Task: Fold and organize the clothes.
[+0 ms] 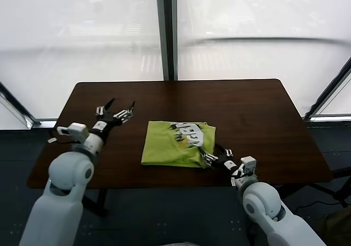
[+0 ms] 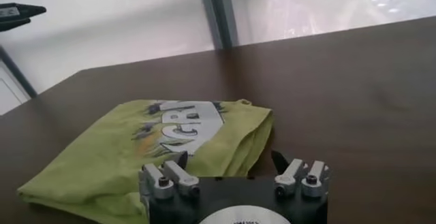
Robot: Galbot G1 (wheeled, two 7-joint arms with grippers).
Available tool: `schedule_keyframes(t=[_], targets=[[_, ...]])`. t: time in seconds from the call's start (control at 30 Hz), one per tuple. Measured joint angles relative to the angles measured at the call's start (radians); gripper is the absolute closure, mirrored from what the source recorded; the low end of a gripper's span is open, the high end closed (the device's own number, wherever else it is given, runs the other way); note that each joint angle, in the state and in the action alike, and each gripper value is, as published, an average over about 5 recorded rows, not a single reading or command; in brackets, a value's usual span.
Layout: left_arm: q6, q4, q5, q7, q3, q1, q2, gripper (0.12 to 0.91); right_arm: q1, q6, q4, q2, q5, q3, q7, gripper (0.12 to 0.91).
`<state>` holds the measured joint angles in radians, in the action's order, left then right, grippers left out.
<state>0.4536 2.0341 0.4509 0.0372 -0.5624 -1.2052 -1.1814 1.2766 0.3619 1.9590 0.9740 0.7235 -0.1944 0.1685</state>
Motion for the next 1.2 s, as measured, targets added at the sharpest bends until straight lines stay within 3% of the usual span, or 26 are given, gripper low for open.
schedule_keyframes(t=[0.27,0.63,0.73,1.03,1.1,1.2], targets=[[-0.001,-0.012,0.000,0.000,-0.002,-0.002,-0.006,0.123,-0.012,-0.003,-0.026,-0.060,0.007,-0.046,-0.026,0.886],[-0.004,-0.025,0.000,0.002,-0.008,-0.010,-0.010,0.123,-0.071,-0.016,-0.157,-0.167,-0.039,-0.125,-0.017,0.857],[-0.004,-0.033,0.000,0.002,-0.006,-0.008,-0.016,0.123,-0.071,0.000,-0.181,-0.183,-0.022,-0.146,0.005,0.722],[-0.003,-0.035,-0.002,0.001,0.002,-0.010,-0.041,0.123,0.001,0.122,-0.091,-0.227,0.005,-0.265,0.048,0.186],[-0.003,-0.027,-0.002,-0.002,0.000,-0.011,-0.042,0.123,0.017,0.148,-0.054,-0.238,0.008,-0.304,0.052,0.135],[-0.002,-0.014,-0.001,-0.011,-0.004,-0.011,-0.042,0.123,0.028,0.168,0.002,-0.252,0.001,-0.354,0.056,0.120]])
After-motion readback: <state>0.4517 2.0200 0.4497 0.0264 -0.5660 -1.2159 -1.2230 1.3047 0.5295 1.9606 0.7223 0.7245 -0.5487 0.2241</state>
